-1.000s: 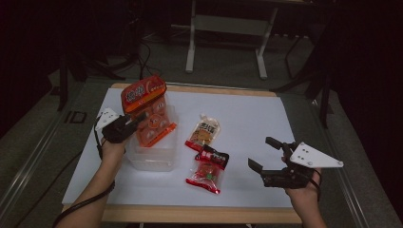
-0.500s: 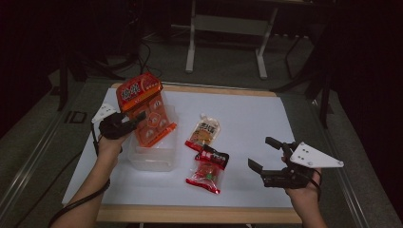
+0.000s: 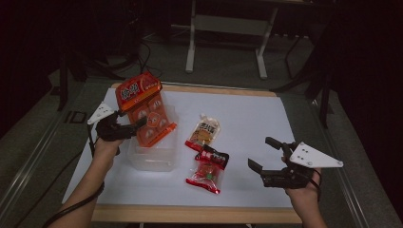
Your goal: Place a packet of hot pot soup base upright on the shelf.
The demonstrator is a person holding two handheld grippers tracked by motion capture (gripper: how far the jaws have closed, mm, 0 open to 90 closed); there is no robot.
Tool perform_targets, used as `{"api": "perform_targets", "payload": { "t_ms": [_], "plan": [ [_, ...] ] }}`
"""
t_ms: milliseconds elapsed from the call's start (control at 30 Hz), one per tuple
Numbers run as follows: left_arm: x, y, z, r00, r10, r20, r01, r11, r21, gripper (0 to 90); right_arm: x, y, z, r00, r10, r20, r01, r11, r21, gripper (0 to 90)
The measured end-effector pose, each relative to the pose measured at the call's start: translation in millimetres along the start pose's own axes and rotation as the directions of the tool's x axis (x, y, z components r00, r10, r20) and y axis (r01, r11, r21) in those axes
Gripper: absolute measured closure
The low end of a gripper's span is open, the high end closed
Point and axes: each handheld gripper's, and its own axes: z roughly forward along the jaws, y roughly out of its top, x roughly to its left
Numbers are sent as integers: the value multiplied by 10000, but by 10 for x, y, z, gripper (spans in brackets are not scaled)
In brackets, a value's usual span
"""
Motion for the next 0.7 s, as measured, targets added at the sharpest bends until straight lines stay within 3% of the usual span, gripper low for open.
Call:
{"api": "perform_targets", "payload": {
  "t_ms": [133, 467, 700],
  "plan": [
    [-36, 31, -75, 10000, -57, 71, 57, 9999, 103, 19, 5, -3, 10, 10000, -4, -23, 4, 10000, 39, 123],
    [-156, 14, -279, 10000, 92, -17, -92, 9994, 343, 13, 5, -1, 28, 10000, 30, 62, -30, 10000, 12, 123],
    [-260, -47, -450, 9999, 65, 123, -68, 9998, 201, 13, 40, -19, 86, 9987, -501, 116, 498, 9984, 281, 142]
  ]
}}
